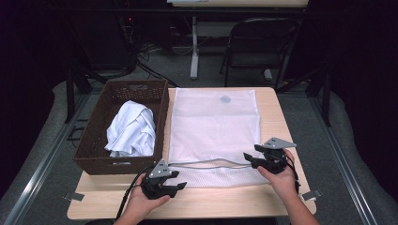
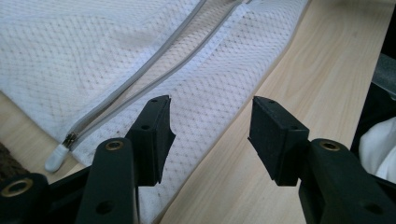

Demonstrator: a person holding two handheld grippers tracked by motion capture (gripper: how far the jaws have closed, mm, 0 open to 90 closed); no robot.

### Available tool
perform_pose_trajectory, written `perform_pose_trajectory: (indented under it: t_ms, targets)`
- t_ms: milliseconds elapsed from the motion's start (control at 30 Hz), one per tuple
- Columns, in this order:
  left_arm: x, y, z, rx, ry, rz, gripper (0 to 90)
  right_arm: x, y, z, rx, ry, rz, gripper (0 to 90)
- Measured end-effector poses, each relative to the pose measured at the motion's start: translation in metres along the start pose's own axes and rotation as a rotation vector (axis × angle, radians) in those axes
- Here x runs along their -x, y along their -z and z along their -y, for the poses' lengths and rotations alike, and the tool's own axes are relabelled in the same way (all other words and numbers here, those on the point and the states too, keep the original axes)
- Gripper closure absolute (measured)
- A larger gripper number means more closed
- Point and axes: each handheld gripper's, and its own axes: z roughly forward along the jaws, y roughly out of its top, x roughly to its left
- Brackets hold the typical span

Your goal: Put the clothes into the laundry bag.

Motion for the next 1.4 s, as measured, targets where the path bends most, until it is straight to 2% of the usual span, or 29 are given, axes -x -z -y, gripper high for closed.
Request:
perform_pose_trajectory:
  t_ms: [33,100,167,200,233,267,300,433,533,567,633,800,933,1233,1400]
  targets:
    - [0.0,0.0,0.002,0.002,0.005,-0.003,48.3,-0.001,0.004,0.003,0.004,-0.022,0.003,37.9]
    - [0.0,-0.001,0.003,0.002,0.015,-0.009,48.4,-0.002,0.006,0.006,0.011,-0.031,0.002,37.8]
    - [0.001,-0.003,0.004,0.0,0.015,-0.014,49.3,-0.001,0.007,0.008,0.01,0.001,0.042,32.2]
    - [0.002,-0.003,0.004,0.002,0.014,-0.015,49.5,0.001,0.006,0.01,0.0,-0.004,0.042,27.0]
    - [0.002,-0.003,0.004,0.002,0.014,-0.015,49.6,0.001,0.006,0.01,0.0,-0.004,0.042,27.0]
    - [0.002,-0.004,0.003,0.006,0.015,-0.014,49.6,0.003,0.004,0.012,-0.006,-0.005,0.016,24.9]
    - [0.003,-0.004,0.002,0.014,0.027,-0.009,50.0,0.005,0.003,0.014,-0.009,0.001,0.037,24.9]
    - [0.002,-0.005,0.002,0.013,0.012,-0.023,50.4,0.01,-0.002,0.016,-0.021,0.018,0.051,26.0]
    - [0.004,-0.006,0.002,0.004,0.008,-0.031,50.4,0.009,-0.004,0.017,-0.035,0.032,0.057,34.4]
    - [0.004,-0.005,0.002,-0.001,-0.004,-0.034,50.0,0.009,-0.004,0.018,-0.044,0.046,0.053,35.7]
    - [0.006,-0.005,0.003,-0.005,-0.002,-0.035,49.0,0.007,-0.006,0.019,-0.053,0.074,0.046,38.2]
    - [0.006,-0.003,0.003,-0.003,0.011,-0.014,47.0,0.003,-0.007,0.018,-0.058,0.09,0.026,38.8]
    - [0.006,0.002,0.001,0.017,0.014,-0.02,45.9,-0.002,-0.007,0.018,-0.043,0.117,0.02,38.6]
    - [0.008,0.016,-0.002,0.058,0.039,-0.015,38.3,-0.004,-0.008,0.016,-0.036,0.129,0.018,37.2]
    - [0.011,0.025,-0.004,0.087,0.036,-0.035,35.3,-0.004,-0.009,0.016,-0.033,0.135,0.011,36.6]
